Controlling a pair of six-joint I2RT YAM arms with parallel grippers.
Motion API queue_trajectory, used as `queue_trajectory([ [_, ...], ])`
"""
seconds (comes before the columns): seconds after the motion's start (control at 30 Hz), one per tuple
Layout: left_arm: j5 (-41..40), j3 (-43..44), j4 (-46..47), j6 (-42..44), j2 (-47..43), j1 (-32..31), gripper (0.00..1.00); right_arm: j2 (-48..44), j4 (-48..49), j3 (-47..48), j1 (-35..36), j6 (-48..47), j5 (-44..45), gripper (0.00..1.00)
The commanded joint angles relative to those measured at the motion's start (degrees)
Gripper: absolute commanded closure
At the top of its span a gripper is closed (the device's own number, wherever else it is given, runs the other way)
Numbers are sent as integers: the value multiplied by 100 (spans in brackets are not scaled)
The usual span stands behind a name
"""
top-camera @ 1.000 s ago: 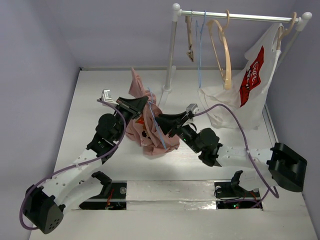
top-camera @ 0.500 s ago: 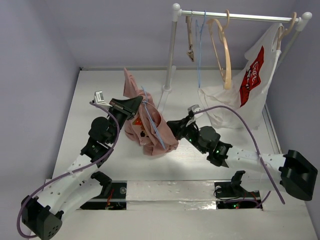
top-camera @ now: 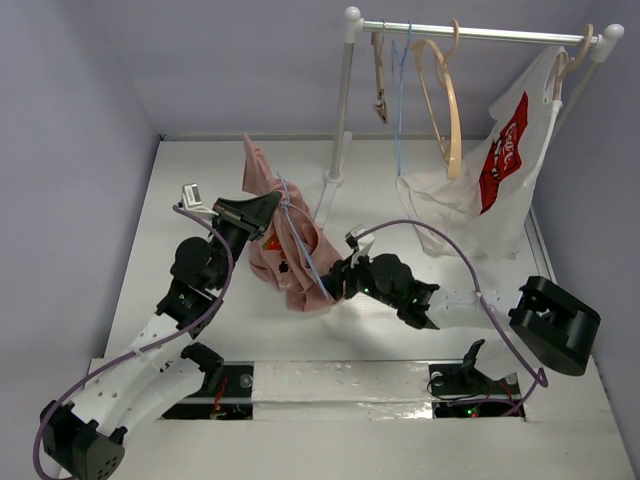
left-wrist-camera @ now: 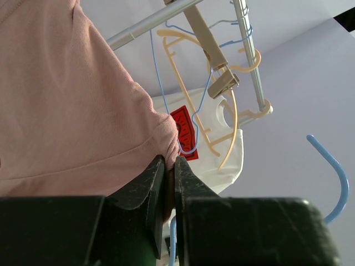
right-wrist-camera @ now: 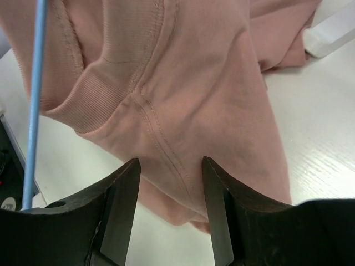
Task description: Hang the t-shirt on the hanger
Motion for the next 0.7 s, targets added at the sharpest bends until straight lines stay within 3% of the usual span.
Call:
queue_trajectory([
  [0.0,105,-66,442,-62,-138,39,100,178,610,157,-7,99,-260,47],
  [0.1,114,-102,485,-80,-129,39,100,258,768,149,-7,169,-226,65],
  [0.13,122,-110,494,-80,-120,39,100,276,838,123,-7,178,-199,78],
  [0.23,96,-119,529,-80,-120,92,100,144,1015,-88,-7,248,-85,100],
  [0.43,-114,21,898,42,64,145,100,-348,822,-544,-7,520,-58,100],
  [0.67,-686,627,1171,658,503,293,100,-1076,67,-976,502,855,188,100],
])
